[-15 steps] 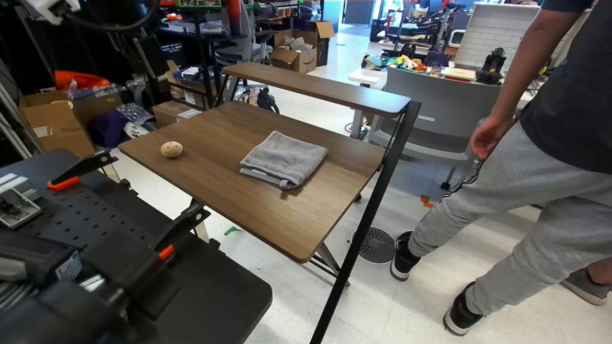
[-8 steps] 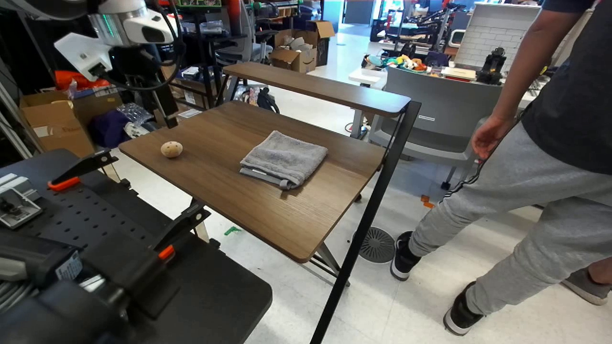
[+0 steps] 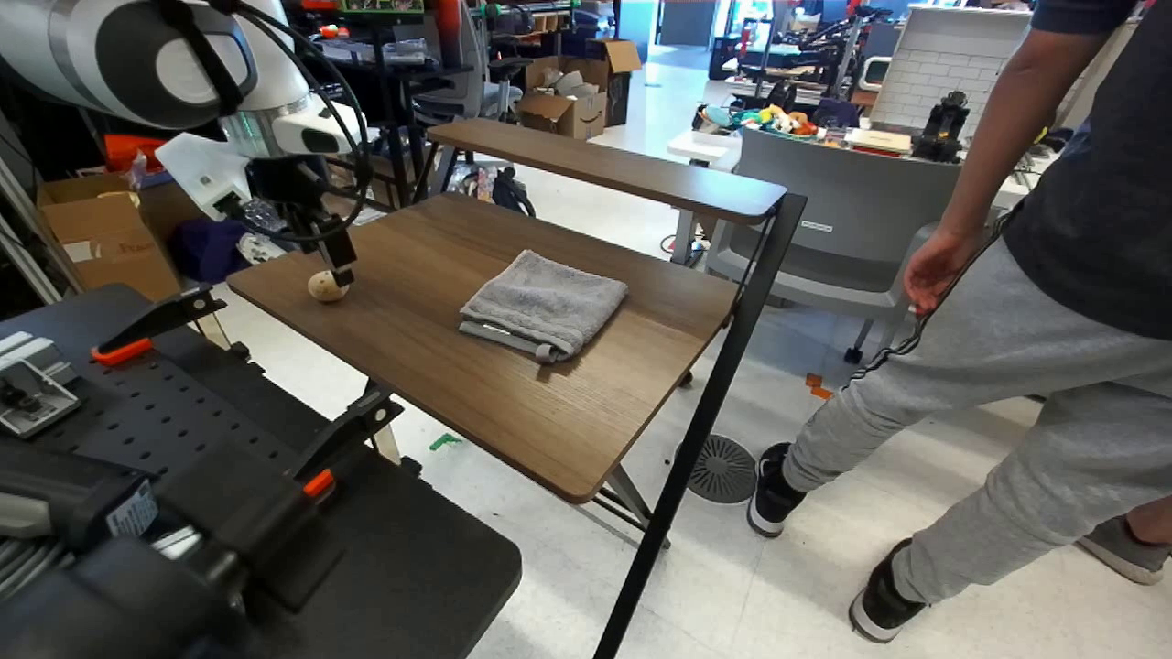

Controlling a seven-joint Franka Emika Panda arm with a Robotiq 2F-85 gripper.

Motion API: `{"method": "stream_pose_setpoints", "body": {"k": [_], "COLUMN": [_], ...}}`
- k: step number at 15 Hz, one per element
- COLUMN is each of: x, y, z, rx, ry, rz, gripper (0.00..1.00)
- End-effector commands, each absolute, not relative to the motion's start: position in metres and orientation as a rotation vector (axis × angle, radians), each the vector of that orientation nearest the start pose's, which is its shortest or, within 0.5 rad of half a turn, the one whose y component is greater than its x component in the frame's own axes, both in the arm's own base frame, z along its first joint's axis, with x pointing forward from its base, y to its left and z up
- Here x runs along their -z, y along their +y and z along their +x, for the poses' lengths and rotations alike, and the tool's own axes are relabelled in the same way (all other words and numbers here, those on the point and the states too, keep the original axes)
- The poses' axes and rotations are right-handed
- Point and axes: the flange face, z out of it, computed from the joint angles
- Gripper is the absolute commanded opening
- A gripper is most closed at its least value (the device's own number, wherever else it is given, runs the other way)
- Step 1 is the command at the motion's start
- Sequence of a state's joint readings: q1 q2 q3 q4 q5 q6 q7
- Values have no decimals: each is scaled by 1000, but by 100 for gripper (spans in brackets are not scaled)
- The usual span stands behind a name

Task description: Move the cookie backwards, wipe the tabletop with the grey towel

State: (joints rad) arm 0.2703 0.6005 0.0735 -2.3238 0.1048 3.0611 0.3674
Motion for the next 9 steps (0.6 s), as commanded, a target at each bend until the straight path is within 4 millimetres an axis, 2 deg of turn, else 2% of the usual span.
{"method": "stream_pose_setpoints", "body": {"k": [1, 3, 9], "x": [-95, -96, -93], "y": [166, 166, 148], "z": [483, 484, 488], "rx": [159, 163, 190], "ry": [218, 218, 291], "rz": [-3031, -3030, -3040], "gripper": [100, 100, 100]}}
